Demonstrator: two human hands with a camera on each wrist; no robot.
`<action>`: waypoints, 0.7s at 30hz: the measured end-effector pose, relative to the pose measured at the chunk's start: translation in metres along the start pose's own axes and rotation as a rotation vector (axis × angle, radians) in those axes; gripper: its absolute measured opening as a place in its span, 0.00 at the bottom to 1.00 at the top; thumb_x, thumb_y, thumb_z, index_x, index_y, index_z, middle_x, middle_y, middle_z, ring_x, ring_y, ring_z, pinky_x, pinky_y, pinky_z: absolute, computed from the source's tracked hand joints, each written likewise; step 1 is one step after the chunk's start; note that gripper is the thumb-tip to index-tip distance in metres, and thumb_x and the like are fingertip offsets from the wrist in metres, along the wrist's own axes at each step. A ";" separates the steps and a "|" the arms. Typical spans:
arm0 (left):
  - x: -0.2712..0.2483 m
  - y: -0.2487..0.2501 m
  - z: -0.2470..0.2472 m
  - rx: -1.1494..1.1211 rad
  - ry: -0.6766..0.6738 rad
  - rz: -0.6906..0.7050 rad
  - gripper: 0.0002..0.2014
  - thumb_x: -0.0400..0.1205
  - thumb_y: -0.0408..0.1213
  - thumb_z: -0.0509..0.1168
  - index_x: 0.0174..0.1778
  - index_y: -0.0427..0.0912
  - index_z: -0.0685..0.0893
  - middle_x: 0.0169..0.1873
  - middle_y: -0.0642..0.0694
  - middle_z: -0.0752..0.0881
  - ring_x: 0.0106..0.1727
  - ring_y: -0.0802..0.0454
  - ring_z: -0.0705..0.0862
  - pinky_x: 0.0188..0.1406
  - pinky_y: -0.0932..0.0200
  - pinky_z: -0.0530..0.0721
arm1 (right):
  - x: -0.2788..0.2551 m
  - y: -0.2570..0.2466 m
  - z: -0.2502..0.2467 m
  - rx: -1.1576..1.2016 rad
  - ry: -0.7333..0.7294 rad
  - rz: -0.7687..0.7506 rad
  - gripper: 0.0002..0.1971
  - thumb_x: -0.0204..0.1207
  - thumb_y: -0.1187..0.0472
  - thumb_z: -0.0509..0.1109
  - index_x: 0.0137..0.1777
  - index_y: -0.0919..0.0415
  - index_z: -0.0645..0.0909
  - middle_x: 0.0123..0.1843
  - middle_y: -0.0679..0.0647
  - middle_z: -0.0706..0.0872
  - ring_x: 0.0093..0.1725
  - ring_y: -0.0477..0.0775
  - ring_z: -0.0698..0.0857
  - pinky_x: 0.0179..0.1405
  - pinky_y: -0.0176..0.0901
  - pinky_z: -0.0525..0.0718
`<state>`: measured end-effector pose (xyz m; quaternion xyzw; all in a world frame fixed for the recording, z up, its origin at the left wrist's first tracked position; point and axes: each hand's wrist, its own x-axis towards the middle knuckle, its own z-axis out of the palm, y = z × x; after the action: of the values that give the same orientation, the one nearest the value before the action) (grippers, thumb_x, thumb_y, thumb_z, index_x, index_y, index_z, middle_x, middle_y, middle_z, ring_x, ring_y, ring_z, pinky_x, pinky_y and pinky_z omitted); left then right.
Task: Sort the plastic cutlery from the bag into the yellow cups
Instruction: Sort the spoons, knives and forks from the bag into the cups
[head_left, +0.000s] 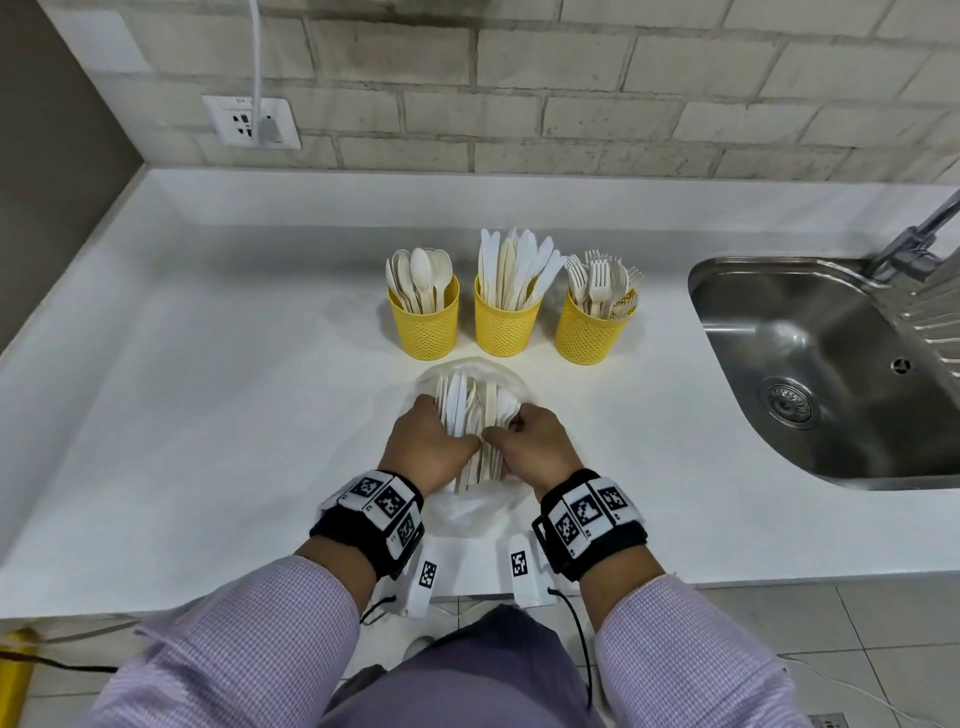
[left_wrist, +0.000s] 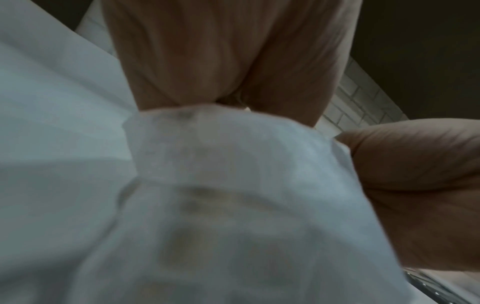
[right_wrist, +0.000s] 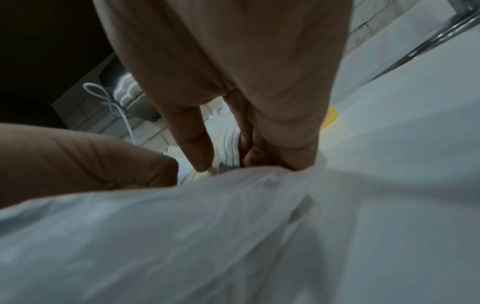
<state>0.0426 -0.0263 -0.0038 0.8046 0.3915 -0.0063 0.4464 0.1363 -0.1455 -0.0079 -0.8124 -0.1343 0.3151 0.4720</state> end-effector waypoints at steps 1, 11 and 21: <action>0.001 0.000 0.000 0.020 0.004 0.008 0.17 0.77 0.41 0.73 0.59 0.39 0.80 0.50 0.47 0.86 0.52 0.46 0.85 0.45 0.59 0.77 | -0.001 -0.001 -0.001 -0.019 0.003 -0.007 0.07 0.74 0.63 0.76 0.37 0.58 0.81 0.33 0.51 0.84 0.39 0.58 0.86 0.46 0.53 0.86; 0.006 -0.005 0.007 0.283 -0.027 0.044 0.19 0.74 0.49 0.68 0.55 0.41 0.82 0.50 0.41 0.85 0.50 0.40 0.86 0.45 0.51 0.83 | 0.002 0.000 0.007 -0.100 -0.062 -0.016 0.11 0.67 0.60 0.69 0.46 0.65 0.87 0.42 0.61 0.92 0.44 0.64 0.91 0.52 0.63 0.91; 0.002 -0.003 0.009 0.236 -0.133 0.079 0.37 0.65 0.63 0.72 0.65 0.43 0.80 0.55 0.44 0.85 0.54 0.44 0.86 0.49 0.52 0.84 | 0.010 0.015 0.012 -0.082 -0.003 -0.001 0.11 0.59 0.65 0.63 0.32 0.75 0.81 0.27 0.64 0.80 0.31 0.57 0.78 0.33 0.50 0.77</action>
<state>0.0448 -0.0310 -0.0124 0.8640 0.3256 -0.0882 0.3737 0.1355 -0.1396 -0.0285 -0.8306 -0.1481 0.3101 0.4382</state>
